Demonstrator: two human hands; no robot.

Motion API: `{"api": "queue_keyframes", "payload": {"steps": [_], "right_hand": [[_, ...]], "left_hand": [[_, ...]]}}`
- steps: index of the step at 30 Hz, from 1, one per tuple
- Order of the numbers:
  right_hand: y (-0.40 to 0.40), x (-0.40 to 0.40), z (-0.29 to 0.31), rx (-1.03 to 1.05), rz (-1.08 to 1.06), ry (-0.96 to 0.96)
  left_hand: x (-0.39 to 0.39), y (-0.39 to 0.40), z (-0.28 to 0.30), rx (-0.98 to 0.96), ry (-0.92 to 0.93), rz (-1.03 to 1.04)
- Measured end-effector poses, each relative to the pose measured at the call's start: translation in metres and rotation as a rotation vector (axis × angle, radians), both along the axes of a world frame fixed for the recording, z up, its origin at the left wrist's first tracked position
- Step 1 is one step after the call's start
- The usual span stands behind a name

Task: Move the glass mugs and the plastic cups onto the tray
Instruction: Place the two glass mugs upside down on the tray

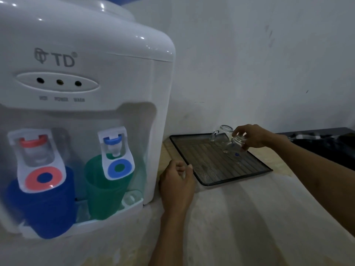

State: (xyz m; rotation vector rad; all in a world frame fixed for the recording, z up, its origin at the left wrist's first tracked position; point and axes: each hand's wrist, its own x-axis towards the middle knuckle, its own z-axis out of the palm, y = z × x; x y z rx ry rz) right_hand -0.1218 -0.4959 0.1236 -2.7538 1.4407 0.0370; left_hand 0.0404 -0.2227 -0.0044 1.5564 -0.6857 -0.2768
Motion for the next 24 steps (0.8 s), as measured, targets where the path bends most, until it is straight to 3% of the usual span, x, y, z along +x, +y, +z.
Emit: {"api": "queue_keyframes", "payload": {"steps": [16, 20, 24], "right_hand": [[0.003, -0.005, -0.011, 0.038, -0.020, -0.080], [0.032, -0.008, -0.024, -0.106, -0.027, -0.381], [0.107, -0.001, -0.065, -0.301, 0.139, -0.814]], "left_hand": [[0.000, -0.001, 0.000, 0.002, -0.004, -0.001], [0.000, 0.001, 0.000, 0.004, 0.004, 0.016], [-0.002, 0.003, 0.003, 0.004, 0.010, -0.011]]}}
